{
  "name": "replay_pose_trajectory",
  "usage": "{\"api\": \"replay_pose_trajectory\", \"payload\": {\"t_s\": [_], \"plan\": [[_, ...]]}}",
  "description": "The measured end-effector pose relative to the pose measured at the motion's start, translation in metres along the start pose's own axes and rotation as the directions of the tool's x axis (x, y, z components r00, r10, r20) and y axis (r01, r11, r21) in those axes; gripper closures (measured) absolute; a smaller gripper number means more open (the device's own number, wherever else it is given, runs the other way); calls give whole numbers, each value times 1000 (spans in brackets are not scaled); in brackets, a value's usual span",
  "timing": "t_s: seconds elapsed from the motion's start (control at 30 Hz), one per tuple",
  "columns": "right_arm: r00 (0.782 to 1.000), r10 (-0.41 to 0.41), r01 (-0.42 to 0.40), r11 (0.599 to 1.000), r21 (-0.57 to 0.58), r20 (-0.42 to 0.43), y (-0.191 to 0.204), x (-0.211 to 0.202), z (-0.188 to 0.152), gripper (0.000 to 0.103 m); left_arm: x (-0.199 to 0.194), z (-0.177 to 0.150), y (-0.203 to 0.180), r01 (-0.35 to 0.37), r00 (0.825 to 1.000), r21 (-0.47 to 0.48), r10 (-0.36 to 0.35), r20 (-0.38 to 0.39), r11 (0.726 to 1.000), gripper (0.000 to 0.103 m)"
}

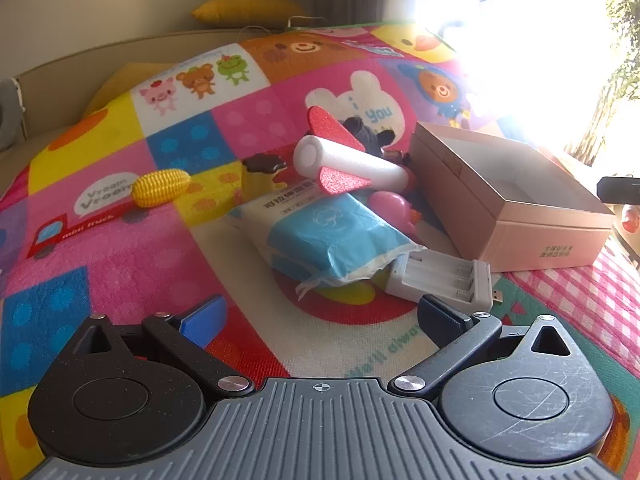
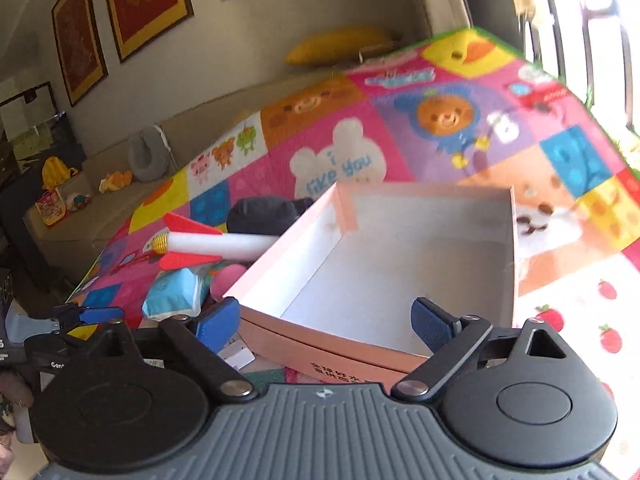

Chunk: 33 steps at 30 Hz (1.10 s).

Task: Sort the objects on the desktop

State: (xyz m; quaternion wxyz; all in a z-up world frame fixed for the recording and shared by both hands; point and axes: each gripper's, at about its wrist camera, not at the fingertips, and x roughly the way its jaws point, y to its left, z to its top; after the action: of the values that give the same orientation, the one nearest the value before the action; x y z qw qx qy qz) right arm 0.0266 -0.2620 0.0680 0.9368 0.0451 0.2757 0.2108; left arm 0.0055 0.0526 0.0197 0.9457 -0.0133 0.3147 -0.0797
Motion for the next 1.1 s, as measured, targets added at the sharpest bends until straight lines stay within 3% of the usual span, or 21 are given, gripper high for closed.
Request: {"api": "replay_pose_trajectory", "payload": {"t_s": [0.1, 0.2, 0.3, 0.47, 0.53, 0.63, 0.73, 0.77, 0.83, 0.9, 1.0, 1.1], "plan": [[988, -148, 152, 983, -100, 44, 12, -18, -14, 0, 1, 0, -5, 2, 1000, 8, -1, -6, 1000, 0], [942, -334, 330, 935, -131, -10, 5, -9, -28, 0, -2, 1, -9, 6, 1000, 20, -6, -2, 1000, 0], [899, -435, 426, 894, -137, -45, -10, 8, -38, 8, -3, 3, -12, 0, 1000, 26, 0, -1, 1000, 0], [886, -463, 451, 859, -244, 8, -4, 46, -30, 22, -2, 3, -13, -13, 1000, 25, 13, -7, 1000, 0], [868, -495, 483, 830, -278, 30, 4, 61, -24, 22, -3, 2, -10, -19, 1000, 22, 19, -9, 1000, 0], [865, -502, 491, 841, -227, 10, 10, 66, -19, 17, -3, 0, -3, -41, 999, 1, 41, -9, 999, 0], [879, -478, 471, 864, -177, 5, 23, 59, -26, 12, -2, 1, 8, -86, 996, -32, 86, -4, 996, 0], [896, -445, 440, 883, -164, 5, 29, 54, -30, 11, -3, 2, 12, -97, 995, -43, 97, -1, 994, 0], [951, -307, 301, 943, -139, -25, 42, 47, -35, 11, -3, 4, 18, -112, 994, -63, 113, 2, 992, 0], [980, -194, 185, 970, -159, -43, 64, 45, -38, 11, -3, 5, 23, -122, 992, -79, 123, 7, 989, 0], [994, -68, 47, 972, -230, -84, 97, 60, -41, 12, -5, 7, 28, -123, 992, -102, 125, 12, 987, 0], [994, -49, 16, 951, -308, -99, 121, 83, -42, 16, -7, 10, 27, -115, 993, -97, 117, 15, 989, 0]]}}
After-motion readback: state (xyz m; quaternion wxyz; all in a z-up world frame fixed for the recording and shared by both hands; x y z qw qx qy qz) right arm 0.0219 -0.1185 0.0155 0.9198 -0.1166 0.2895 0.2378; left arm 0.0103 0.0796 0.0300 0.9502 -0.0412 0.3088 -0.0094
